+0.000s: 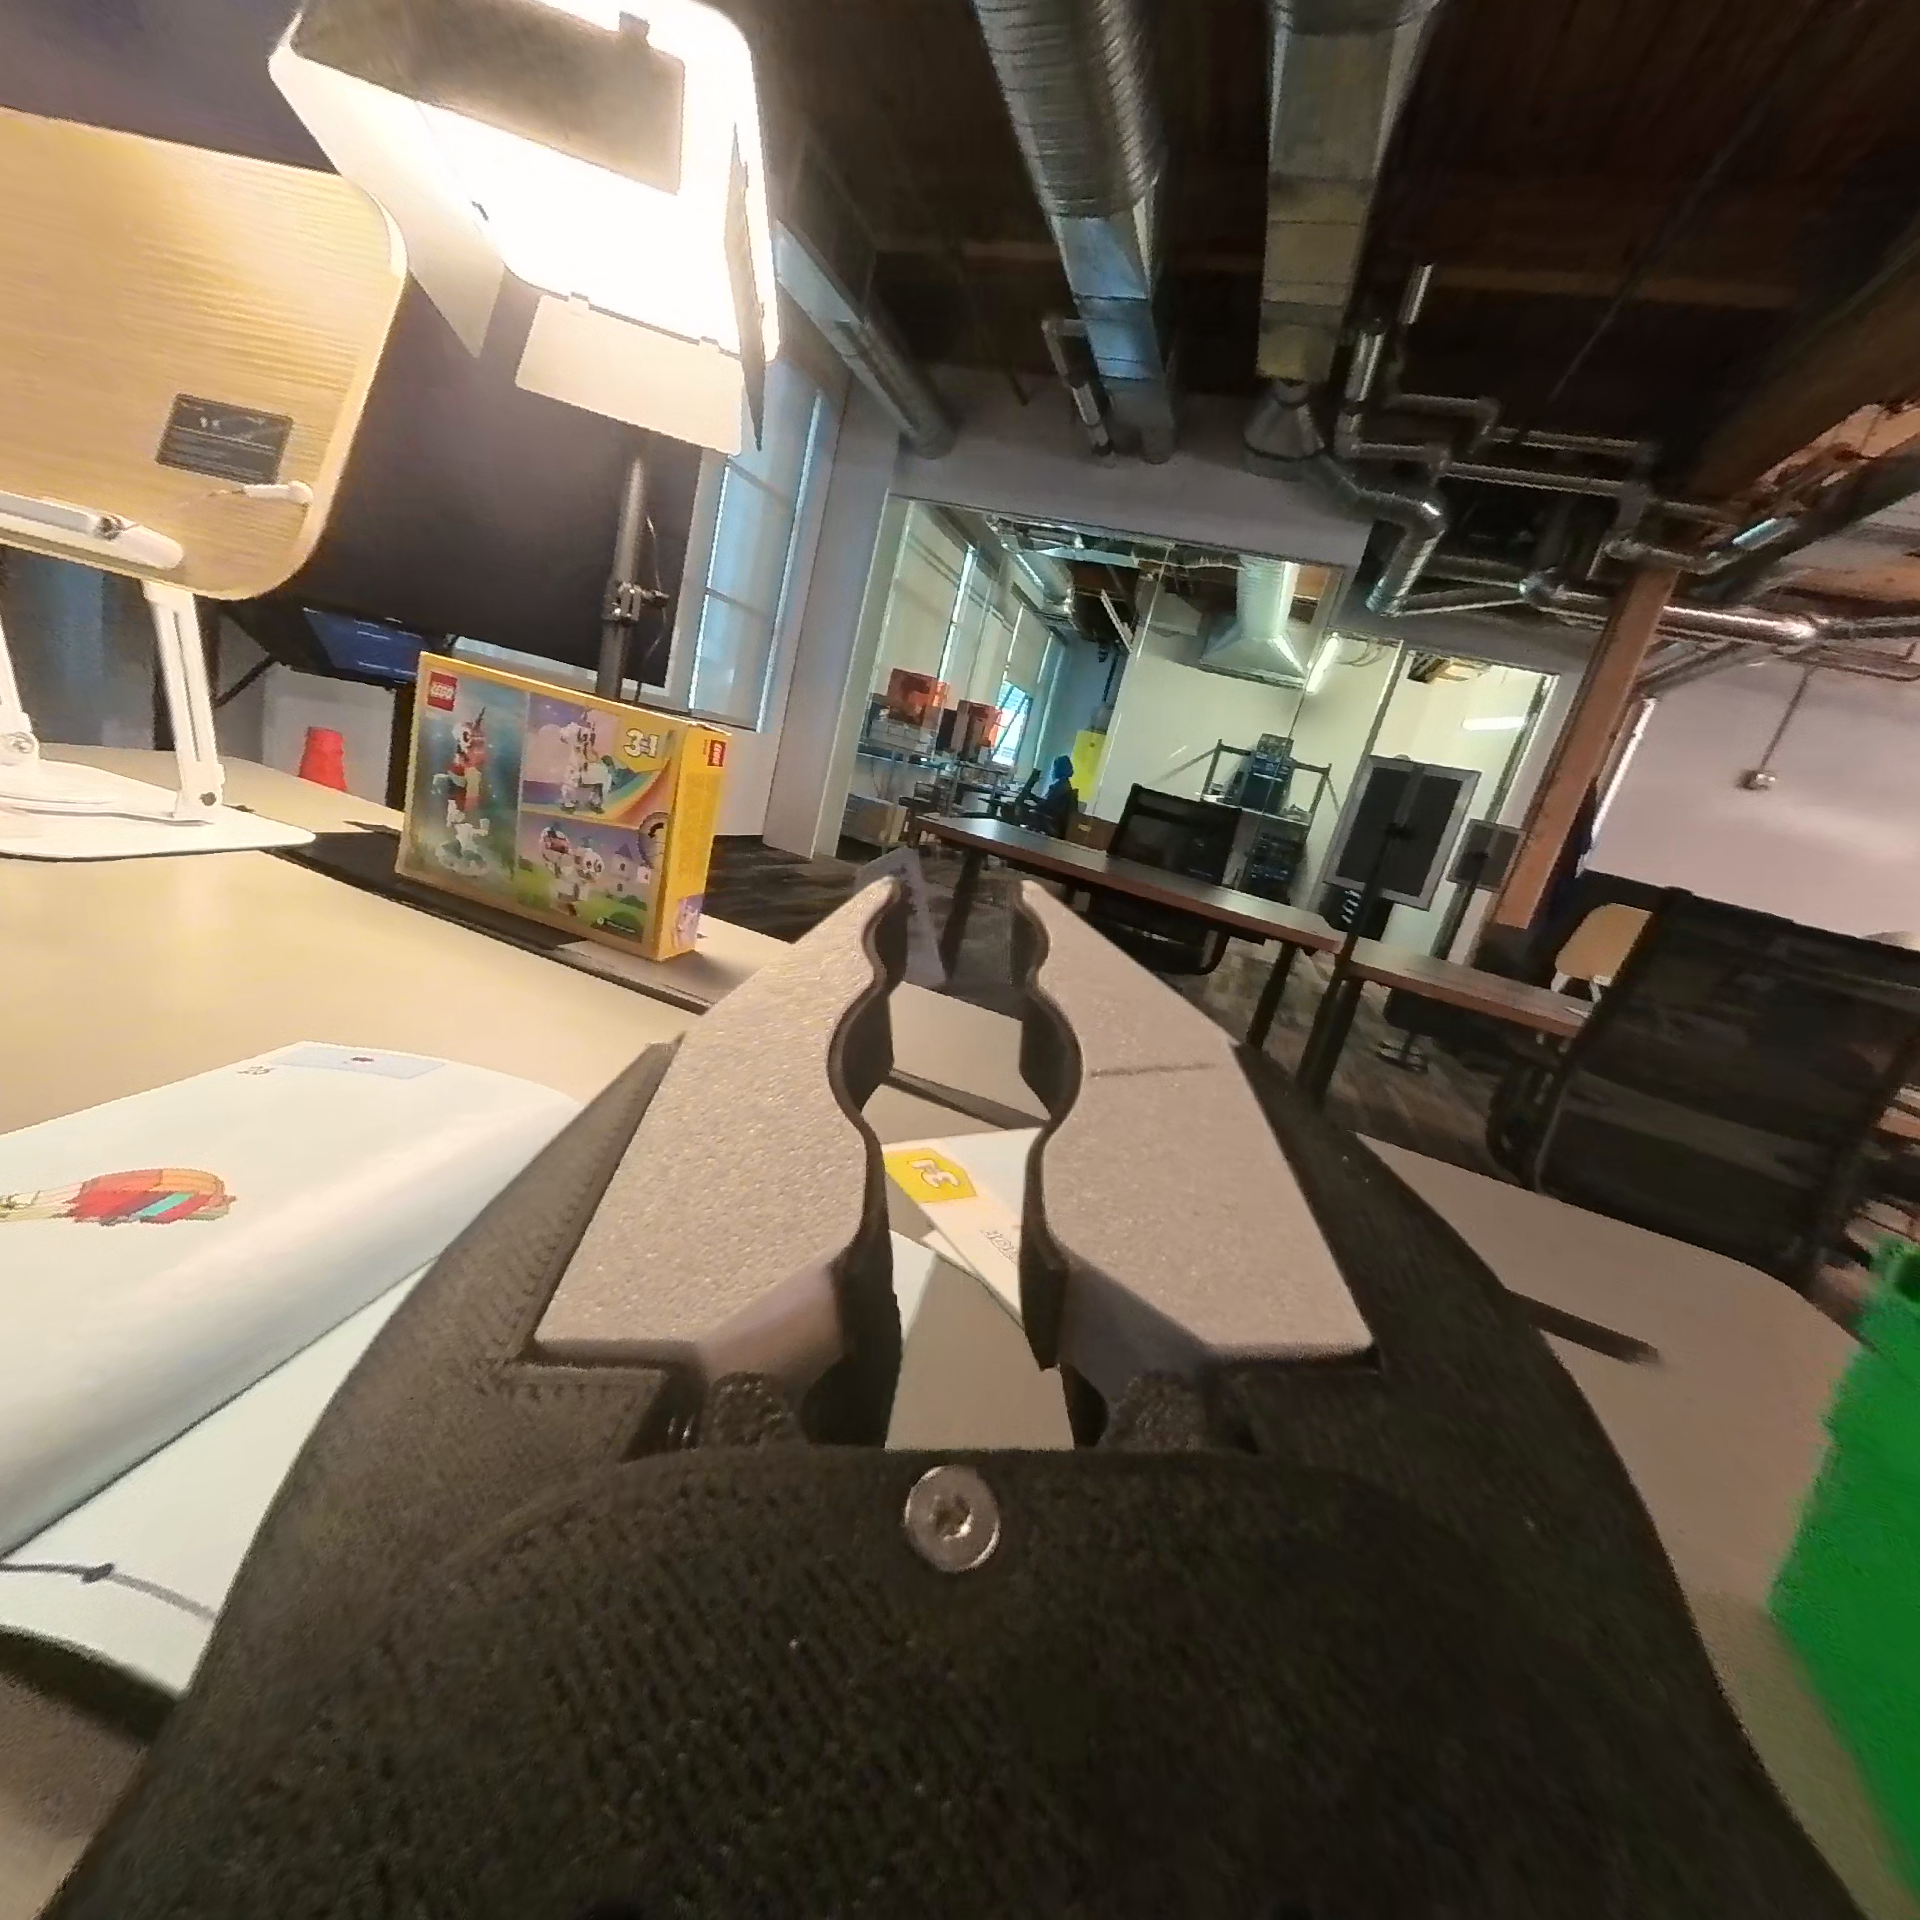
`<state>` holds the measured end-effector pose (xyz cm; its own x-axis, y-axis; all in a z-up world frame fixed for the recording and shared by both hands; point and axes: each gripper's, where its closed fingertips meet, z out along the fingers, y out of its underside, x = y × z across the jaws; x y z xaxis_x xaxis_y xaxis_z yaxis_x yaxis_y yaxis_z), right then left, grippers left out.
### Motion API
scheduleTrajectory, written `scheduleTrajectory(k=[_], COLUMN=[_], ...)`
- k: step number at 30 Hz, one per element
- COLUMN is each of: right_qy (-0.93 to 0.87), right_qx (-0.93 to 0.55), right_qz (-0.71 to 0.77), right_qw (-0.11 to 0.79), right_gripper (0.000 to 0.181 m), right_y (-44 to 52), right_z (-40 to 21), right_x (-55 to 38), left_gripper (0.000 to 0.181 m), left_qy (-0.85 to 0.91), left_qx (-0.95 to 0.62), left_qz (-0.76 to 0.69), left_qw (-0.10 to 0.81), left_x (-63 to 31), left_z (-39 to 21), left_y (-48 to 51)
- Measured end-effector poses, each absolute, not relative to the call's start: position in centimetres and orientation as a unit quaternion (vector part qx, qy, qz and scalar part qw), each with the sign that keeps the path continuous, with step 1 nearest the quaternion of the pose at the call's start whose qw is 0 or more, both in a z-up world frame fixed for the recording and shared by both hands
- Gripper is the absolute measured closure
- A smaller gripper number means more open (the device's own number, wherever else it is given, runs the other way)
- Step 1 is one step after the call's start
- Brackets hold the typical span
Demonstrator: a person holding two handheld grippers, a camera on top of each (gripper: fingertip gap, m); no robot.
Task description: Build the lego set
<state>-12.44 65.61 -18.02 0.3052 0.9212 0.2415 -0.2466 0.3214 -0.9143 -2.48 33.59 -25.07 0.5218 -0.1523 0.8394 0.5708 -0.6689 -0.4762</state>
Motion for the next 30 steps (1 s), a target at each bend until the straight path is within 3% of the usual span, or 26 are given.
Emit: scheduleTrajectory(k=[9, 11, 15, 17, 22, 25, 30], right_qy=[-0.487, -0.568, -0.732, -0.738, -0.733, -0.767, -0.736], right_qx=[-0.308, -0.257, -0.229, -0.269, -0.309, -0.321, -0.341], right_qz=[0.416, 0.469, 0.578, 0.592, 0.605, 0.554, 0.584], right_qw=[0.704, 0.625, 0.279, 0.177, 0.034, 0.055, -0.003], right_gripper=[0.164, 0.159, 0.156, 0.152, 0.165, 0.173, 0.172], right_y=[58.2, 52.0, 39.6, 37.3, 34.5, 34.6, 34.5], right_z=[-15.8, -16.3, -20.4, -20.9, -20.6, -22.7, -22.7], right_x=[-10.7, -10.0, -5.2, -4.4, -3.9, -4.9, -4.8], left_gripper=[0.180, 0.180, 0.180, 0.180, 0.180, 0.180, 0.180], left_qy=[-0.128, -0.121, -0.083, -0.066, -0.007, 0.004, 0.008], left_qx=[-0.790, -0.793, -0.794, -0.814, -0.839, -0.837, -0.839], left_qz=[-0.300, -0.253, -0.251, -0.252, -0.270, -0.292, -0.303], left_qw=[0.519, 0.540, 0.547, 0.520, 0.472, 0.463, 0.452], left_x=[-5.4, -6.1, -5.2, -4.8, -3.6, -3.4, -3.5], left_z=[-23.5, -23.1, -22.4, -23.4, -24.5, -24.6, -25.1], left_y=[34.6, 34.7, 34.4, 34.2, 34.1, 34.2, 34.4])
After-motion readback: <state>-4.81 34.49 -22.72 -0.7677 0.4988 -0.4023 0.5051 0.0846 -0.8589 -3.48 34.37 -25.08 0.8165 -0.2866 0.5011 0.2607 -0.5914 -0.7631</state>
